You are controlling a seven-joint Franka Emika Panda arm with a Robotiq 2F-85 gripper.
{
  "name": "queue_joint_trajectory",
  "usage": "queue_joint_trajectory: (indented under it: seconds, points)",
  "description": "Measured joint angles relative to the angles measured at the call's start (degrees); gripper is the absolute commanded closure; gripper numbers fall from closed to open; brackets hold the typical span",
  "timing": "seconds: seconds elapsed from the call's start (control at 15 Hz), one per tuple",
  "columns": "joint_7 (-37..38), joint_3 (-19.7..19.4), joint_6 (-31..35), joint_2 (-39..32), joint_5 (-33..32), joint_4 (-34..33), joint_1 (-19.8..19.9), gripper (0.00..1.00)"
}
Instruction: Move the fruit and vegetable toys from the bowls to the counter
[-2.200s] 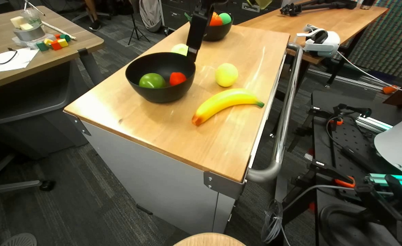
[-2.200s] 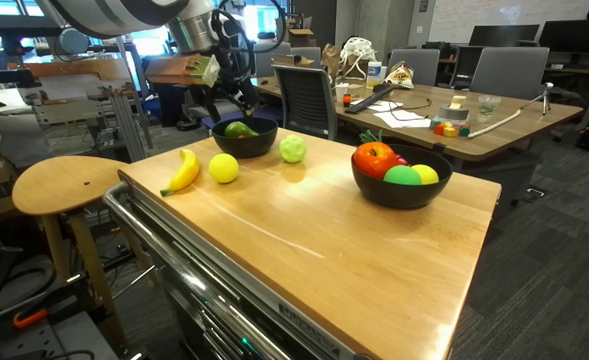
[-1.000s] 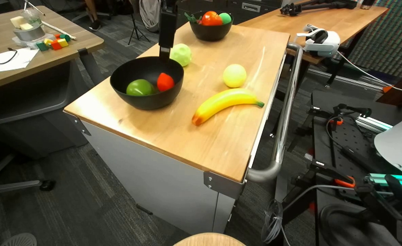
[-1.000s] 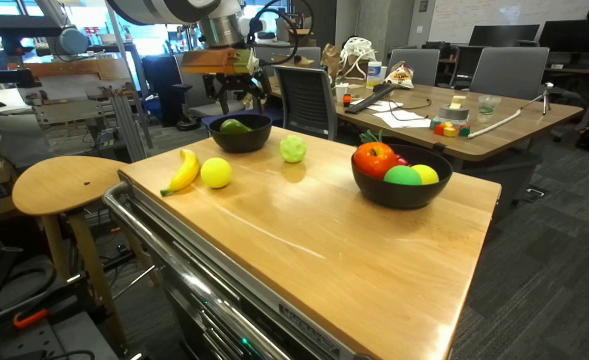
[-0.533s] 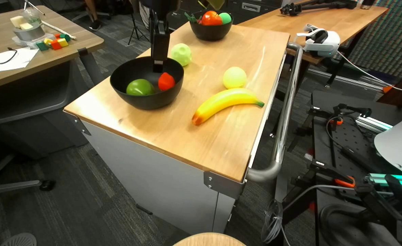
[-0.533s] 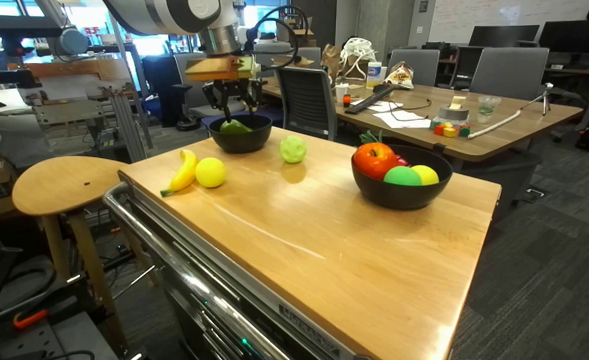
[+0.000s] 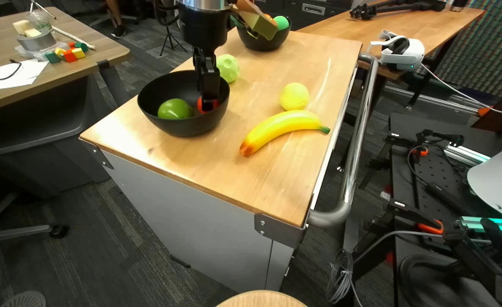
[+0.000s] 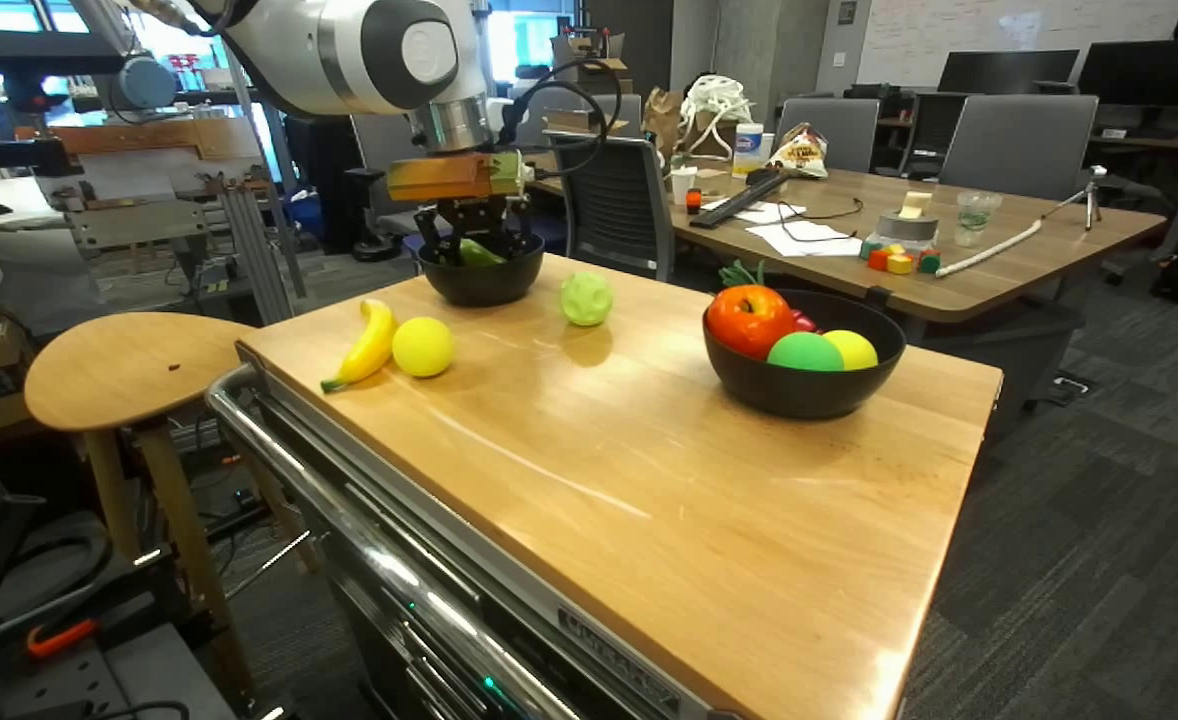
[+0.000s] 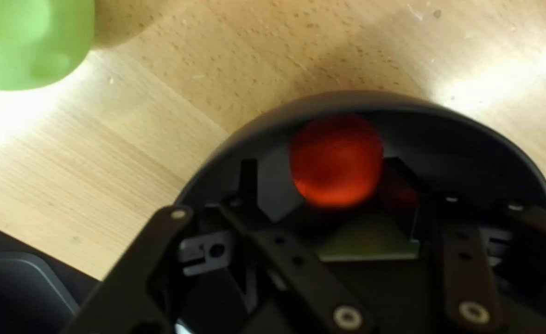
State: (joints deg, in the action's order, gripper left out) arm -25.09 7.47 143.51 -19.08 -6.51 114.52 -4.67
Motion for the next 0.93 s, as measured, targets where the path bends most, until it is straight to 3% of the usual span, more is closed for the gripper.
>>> queue_joint_trajectory:
  seconds: [0.13, 0.67, 0.93]
  points:
    - [0.00, -0.08, -0.42, -0.42, -0.04, 0.00, 0.18, 0.77]
    - [0.36, -0.16, -0.56, 0.46, 0.53, -0.10, 0.81, 0.77]
    - [0.34, 0.20, -0.48, 7.06, 3.39, 0.31, 1.47, 0.77]
